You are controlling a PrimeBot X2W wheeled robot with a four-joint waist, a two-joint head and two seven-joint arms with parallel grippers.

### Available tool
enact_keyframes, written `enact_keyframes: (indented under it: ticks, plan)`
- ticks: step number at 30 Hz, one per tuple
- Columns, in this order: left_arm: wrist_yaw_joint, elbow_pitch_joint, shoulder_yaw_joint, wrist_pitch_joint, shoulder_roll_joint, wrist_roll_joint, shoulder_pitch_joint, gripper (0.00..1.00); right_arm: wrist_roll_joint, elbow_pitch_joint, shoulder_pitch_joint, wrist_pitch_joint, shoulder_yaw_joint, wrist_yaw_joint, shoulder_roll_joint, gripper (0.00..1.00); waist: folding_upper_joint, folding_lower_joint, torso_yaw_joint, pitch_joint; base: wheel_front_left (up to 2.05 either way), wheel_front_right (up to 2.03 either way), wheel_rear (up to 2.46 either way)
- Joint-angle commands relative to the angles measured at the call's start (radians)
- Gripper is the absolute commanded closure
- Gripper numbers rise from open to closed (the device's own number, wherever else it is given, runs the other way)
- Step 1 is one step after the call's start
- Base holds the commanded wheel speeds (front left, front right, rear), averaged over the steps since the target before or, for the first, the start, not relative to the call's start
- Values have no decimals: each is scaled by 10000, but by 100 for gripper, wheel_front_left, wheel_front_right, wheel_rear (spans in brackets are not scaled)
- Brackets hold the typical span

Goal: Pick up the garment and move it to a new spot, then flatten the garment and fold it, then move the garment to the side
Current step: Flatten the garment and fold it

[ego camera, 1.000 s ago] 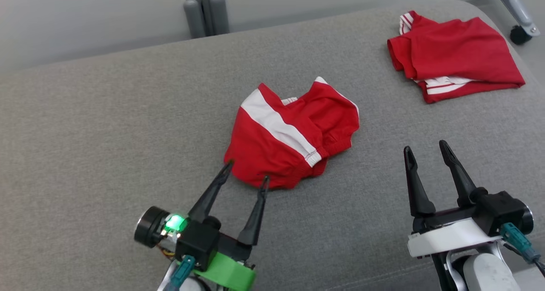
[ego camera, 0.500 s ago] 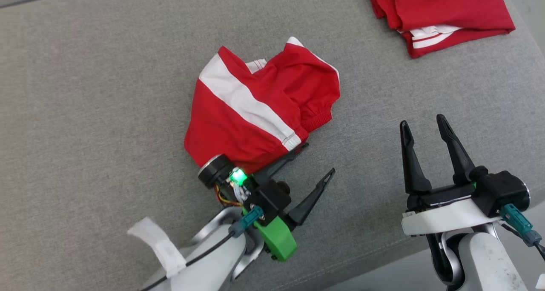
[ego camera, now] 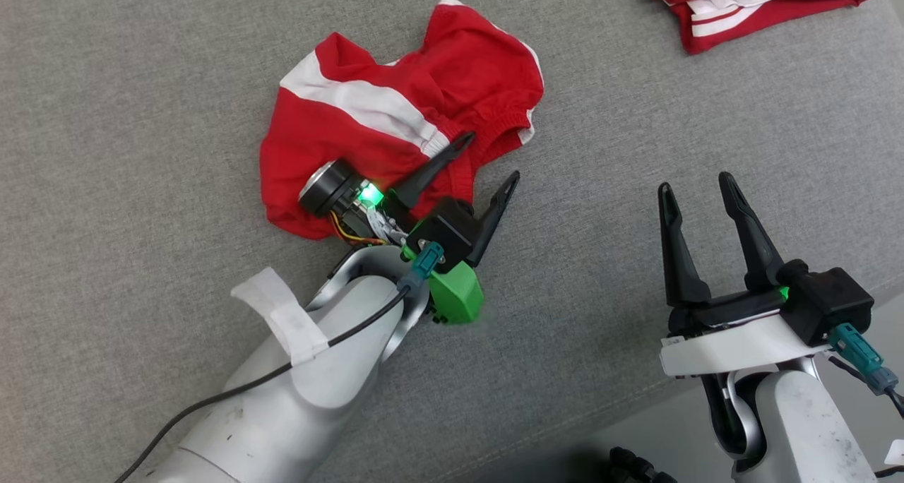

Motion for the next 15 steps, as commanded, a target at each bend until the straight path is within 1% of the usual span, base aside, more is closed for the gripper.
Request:
enact_keyframes:
  ticks: [1,5,7,8,9,13,15]
  plan:
    - [159,203,75,0,25,63,-223,0,39,26,-140,0,43,-8,13,0,-1,-1,-21,8,0,0,0]
    - [417,742,94,3,-15,35,-526,0,74,57,-161,0,176,-8,12,0,-1,-1,-63,-25,0,0,0]
    - [468,969,117,3,-28,-70,-649,1,92,76,-150,0,229,-8,13,0,-1,-1,-89,-63,0,0,0]
    - [487,1052,132,3,-33,-112,-715,42,97,85,-142,0,245,-8,13,0,-1,-1,-99,-86,0,0,0]
    - [485,1158,152,3,-39,-168,-788,100,111,103,-132,0,276,-8,13,0,-1,-1,-112,-133,0,0,0]
    - [372,1403,197,1,-63,-353,-1018,100,124,155,-69,0,293,-8,12,0,-1,-1,-134,-389,0,0,0]
    - [317,1274,231,1,-73,-404,-1142,100,119,187,8,0,289,-8,12,0,-1,-1,-122,-575,0,0,0]
